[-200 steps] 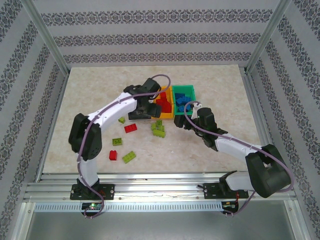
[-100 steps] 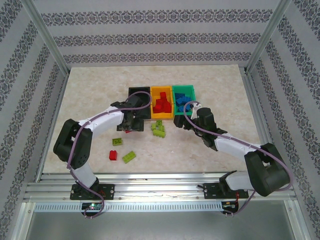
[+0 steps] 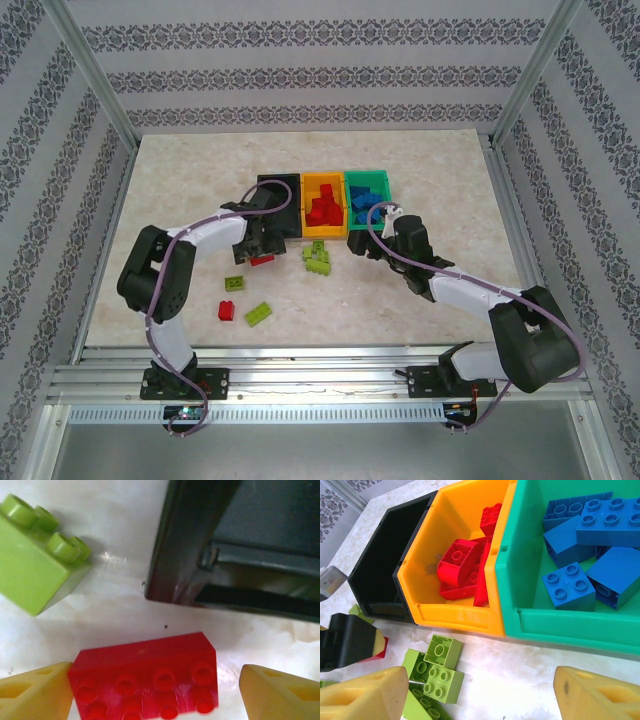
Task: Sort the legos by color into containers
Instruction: Pick up the lego from the center of the table.
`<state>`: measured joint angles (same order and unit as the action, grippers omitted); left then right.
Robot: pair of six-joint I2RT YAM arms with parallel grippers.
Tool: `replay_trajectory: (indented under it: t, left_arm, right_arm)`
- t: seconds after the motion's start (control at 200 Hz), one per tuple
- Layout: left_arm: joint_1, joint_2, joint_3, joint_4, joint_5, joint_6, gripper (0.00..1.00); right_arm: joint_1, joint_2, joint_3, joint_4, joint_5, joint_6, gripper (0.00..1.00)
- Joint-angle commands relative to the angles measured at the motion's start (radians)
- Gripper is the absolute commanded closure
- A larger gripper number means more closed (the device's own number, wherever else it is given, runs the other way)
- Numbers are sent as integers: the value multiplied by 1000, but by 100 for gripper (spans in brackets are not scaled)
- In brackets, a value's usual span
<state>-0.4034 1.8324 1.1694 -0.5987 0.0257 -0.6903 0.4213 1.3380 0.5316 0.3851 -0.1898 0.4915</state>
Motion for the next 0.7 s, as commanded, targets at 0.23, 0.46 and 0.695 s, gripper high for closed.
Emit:
replay_trajectory:
  t: [0.23,0.46,0.695]
  left_arm:
    - [8,6,11,-30,-20,10,32]
    - [-10,-111,-29,-15,-21,19,35]
    - [-88,-162,0,56,-3,19,36]
  right_arm:
    - [5,-8,1,8,-3,-9,23]
    - [6,-7,1,10,-5,-8,23]
    - [7,-2,1,14,-8,-5,24]
